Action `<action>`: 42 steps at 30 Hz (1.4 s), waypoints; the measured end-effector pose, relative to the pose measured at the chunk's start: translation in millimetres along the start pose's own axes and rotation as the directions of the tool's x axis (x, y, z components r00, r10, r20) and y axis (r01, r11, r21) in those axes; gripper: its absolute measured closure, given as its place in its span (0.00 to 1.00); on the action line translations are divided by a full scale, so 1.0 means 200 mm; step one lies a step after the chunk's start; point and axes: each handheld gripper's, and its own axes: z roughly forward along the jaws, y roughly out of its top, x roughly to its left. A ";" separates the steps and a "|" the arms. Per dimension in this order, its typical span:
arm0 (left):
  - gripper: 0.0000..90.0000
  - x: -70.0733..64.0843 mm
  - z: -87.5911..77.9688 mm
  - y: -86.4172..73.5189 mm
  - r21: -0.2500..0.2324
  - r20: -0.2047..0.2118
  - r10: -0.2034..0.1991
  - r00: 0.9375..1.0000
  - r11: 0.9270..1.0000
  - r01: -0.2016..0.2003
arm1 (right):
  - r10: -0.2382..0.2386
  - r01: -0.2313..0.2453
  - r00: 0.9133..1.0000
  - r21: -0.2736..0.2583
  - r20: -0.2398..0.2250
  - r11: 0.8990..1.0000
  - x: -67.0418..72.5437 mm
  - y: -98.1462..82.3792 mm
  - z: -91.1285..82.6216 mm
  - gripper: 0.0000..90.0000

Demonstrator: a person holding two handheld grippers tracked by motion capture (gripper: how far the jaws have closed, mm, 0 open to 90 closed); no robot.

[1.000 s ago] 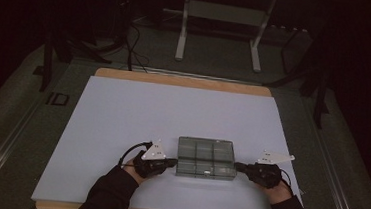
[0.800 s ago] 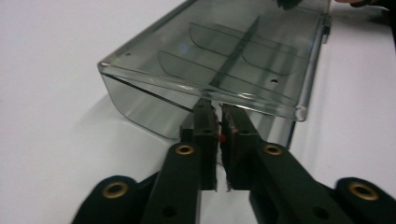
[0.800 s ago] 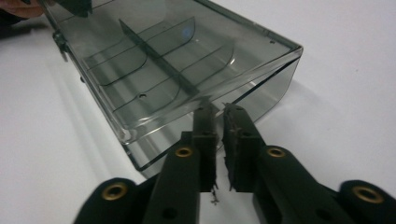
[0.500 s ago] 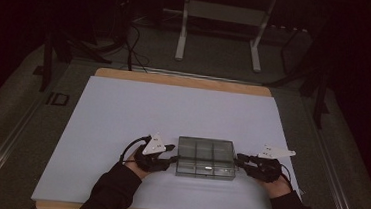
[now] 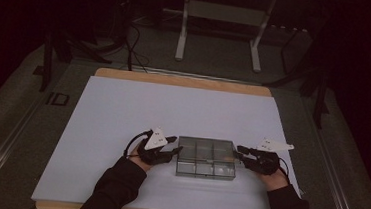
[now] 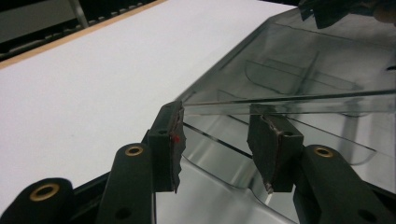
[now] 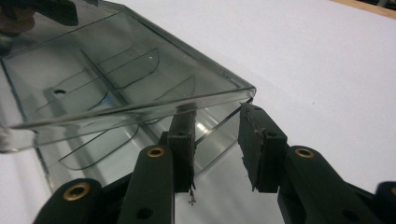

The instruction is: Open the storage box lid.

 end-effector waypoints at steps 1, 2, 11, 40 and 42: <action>0.65 0.00 0.00 0.00 0.000 0.000 0.000 1.000 1.000 0.000 | 0.000 0.000 1.000 0.000 0.000 1.000 0.00 0.00 0.00 0.74; 0.65 0.01 0.01 0.01 -0.001 -0.004 0.004 1.000 1.000 -0.004 | -0.003 0.003 1.000 0.002 0.005 1.000 -0.01 0.01 0.01 0.74; 0.72 0.04 0.01 0.04 -0.034 0.001 -0.015 1.000 0.999 0.015 | -0.011 0.012 1.000 -0.012 0.015 1.000 -0.03 0.06 0.02 0.74; 0.87 0.08 0.08 0.06 -0.082 -0.062 -0.085 0.994 0.993 0.080 | 0.023 -0.018 0.997 -0.073 0.071 0.997 -0.06 0.13 0.09 0.86; 0.87 0.08 0.09 0.06 -0.082 -0.077 -0.091 0.993 0.993 0.085 | 0.029 -0.023 0.996 -0.077 0.083 0.997 -0.06 0.14 0.10 0.86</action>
